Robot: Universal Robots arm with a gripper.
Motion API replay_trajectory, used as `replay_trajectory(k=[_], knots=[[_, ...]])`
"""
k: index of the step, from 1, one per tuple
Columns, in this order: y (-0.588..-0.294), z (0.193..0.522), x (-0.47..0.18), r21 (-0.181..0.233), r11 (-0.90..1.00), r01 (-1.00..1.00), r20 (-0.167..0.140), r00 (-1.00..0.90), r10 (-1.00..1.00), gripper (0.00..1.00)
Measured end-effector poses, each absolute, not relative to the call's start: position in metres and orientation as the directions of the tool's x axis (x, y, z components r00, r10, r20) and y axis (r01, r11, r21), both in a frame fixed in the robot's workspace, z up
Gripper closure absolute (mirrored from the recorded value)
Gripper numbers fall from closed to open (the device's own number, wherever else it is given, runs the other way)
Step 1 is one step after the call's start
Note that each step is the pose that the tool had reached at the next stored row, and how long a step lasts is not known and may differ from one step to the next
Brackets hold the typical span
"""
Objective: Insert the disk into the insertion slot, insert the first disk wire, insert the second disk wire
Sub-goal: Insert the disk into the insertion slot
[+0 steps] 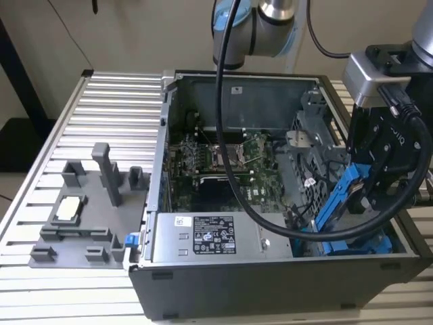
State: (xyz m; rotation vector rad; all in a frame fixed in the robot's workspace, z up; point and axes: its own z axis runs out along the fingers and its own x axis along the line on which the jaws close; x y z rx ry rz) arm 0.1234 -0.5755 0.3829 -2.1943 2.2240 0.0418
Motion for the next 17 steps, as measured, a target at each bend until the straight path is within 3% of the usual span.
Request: replay_trajectory(k=[1,2,17], knots=[[-0.575,0.383,0.122,0.007,0.014,-1.0,-0.031,-0.014,-0.999,0.67],[-0.575,0.383,0.121,0.007,0.014,-1.0,-0.032,-0.014,-0.999,0.6],[-0.572,0.411,0.118,-0.002,0.025,-1.0,-0.042,-0.025,-0.999,0.6]])
